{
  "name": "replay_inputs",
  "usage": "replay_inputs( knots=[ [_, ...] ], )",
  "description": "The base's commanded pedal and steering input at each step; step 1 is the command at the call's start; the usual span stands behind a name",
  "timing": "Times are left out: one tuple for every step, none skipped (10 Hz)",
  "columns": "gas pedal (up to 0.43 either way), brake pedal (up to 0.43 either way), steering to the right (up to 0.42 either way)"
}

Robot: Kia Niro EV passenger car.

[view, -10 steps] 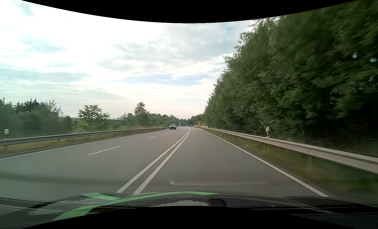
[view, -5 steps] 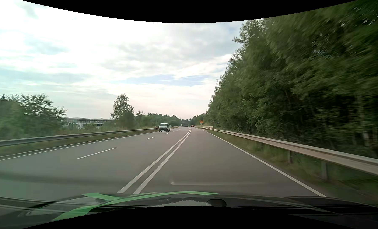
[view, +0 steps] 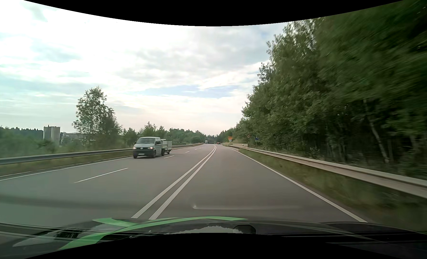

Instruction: Follow the waypoints while adhering to traffic rules and regulations

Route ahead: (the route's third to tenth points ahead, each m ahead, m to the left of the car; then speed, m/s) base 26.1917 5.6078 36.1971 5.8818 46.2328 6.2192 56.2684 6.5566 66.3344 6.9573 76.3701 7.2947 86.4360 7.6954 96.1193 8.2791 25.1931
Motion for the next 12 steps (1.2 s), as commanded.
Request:
replay_inputs(
  knots=[
    [0.15, 0.0, -0.007],
    [0.15, 0.0, -0.006],
    [0.15, 0.0, -0.006],
    [0.157, 0.0, -0.006],
    [0.169, 0.0, -0.006],
    [0.169, 0.0, -0.006],
    [0.169, 0.0, -0.006],
    [0.169, 0.0, -0.007],
    [0.169, 0.0, -0.007],
    [0.169, 0.0, -0.006],
    [0.177, 0.0, -0.006],
    [0.177, 0.0, -0.006]
  ],
)
